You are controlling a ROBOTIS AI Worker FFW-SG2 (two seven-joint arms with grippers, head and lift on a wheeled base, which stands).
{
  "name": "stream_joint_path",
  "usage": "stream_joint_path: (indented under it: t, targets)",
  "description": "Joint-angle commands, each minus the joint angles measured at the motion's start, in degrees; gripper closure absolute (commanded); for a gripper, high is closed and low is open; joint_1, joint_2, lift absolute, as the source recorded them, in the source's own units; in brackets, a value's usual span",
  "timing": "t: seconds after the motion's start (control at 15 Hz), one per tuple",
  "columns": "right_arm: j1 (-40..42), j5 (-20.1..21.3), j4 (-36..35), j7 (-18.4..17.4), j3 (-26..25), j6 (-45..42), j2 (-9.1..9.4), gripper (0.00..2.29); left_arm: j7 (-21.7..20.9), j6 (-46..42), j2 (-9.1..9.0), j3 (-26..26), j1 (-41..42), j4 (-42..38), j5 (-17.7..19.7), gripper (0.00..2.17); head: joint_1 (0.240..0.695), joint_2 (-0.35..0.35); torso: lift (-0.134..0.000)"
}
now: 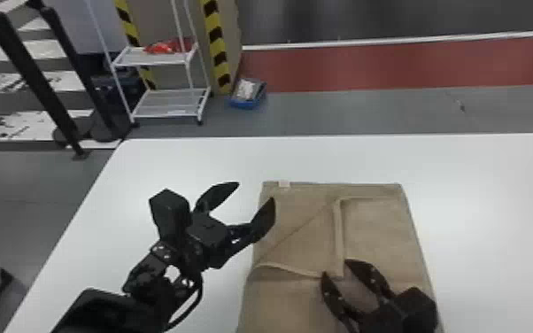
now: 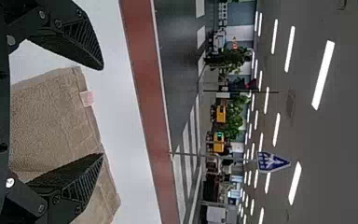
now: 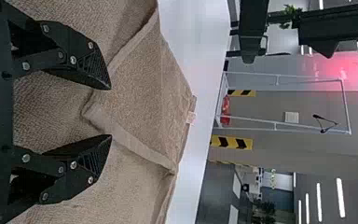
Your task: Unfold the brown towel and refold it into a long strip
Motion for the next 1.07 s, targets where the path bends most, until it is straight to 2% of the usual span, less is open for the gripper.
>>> stream_joint_path:
  t: [0.0, 0.2, 0.27, 0.67, 0.73, 0.8, 0.87, 1.0]
  targets:
    - [-0.02, -0.01, -0.09, 0.31, 0.0, 1.11, -0.08, 0.62, 0.0, 0.0, -0.08, -0.09, -0.05, 0.16, 0.01, 0.26, 0.695, 0.146, -0.123]
    - [0.15, -0.1, -0.44, 0.75, 0.0, 1.29, -0.08, 0.66, 0.0, 0.0, -0.08, -0.44, -0.22, 0.69, -0.08, 0.26, 0.695, 0.146, -0.123]
    - [0.24, -0.18, -0.79, 0.75, 0.0, 1.29, -0.08, 0.8, 0.0, 0.0, -0.08, -0.53, -0.22, 0.69, -0.08, 0.26, 0.695, 0.145, -0.123]
    - [0.42, -0.18, -1.58, 0.75, -0.08, 0.93, -0.35, 0.82, 0.09, 0.0, 0.0, -1.05, -0.31, 0.6, -0.34, 0.26, 0.695, 0.14, -0.123]
    - [0.33, -0.18, -1.76, 0.75, -0.08, 0.93, -0.52, 0.91, 0.09, 0.0, 0.0, -1.14, -0.31, 0.6, -0.34, 0.26, 0.695, 0.139, -0.123]
    - [0.33, -0.18, -1.85, 0.75, -0.08, 1.11, -0.7, 1.26, 0.09, 0.0, 0.0, -1.14, -0.31, 0.6, -0.34, 0.26, 0.695, 0.138, -0.123]
    - [0.33, -0.18, -1.85, 0.75, -0.17, 1.11, -0.7, 1.48, 0.09, 0.0, 0.0, -1.14, -0.4, 0.6, -0.34, 0.26, 0.695, 0.137, -0.123]
    - [0.42, -0.27, -1.76, 0.75, -0.52, 0.93, -0.79, 1.51, 0.17, 0.0, -0.08, -1.32, -0.66, 0.95, -0.43, 0.26, 0.695, 0.133, -0.123]
